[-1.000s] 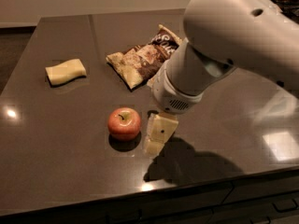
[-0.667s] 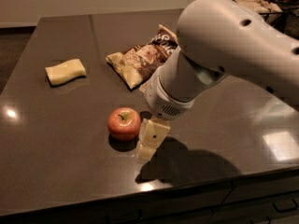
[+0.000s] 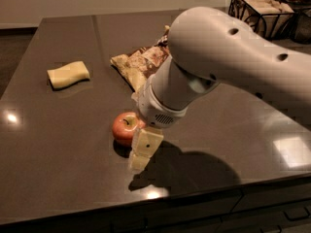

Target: Move apple near sponge

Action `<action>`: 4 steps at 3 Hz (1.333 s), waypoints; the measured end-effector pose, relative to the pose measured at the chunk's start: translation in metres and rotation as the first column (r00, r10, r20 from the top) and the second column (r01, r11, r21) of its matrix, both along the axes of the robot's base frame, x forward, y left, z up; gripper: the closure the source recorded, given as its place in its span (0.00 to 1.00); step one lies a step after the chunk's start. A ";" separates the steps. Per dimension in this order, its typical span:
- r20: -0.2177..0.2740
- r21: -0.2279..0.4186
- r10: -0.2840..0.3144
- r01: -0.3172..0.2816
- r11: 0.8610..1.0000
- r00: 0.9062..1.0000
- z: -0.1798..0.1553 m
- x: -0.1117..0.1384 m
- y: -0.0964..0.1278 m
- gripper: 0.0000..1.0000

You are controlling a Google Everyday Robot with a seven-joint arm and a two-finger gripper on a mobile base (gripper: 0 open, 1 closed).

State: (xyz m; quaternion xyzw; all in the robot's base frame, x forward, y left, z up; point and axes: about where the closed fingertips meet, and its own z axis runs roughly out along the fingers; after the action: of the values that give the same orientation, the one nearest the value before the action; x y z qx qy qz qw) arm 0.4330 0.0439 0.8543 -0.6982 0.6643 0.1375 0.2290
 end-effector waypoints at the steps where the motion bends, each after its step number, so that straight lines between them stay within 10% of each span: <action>1: -0.017 0.006 0.022 -0.022 1.000 1.000 -0.003 -0.002 0.008 0.13; 4: -0.021 0.026 0.031 -0.030 0.999 0.999 0.019 0.015 0.028 0.83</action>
Offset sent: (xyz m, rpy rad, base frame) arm -0.0035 0.0170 0.0031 0.0385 0.0513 0.0539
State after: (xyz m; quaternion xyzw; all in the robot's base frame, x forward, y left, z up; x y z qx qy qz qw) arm 0.4481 0.0716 0.8734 -0.7038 0.6541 0.1568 0.2285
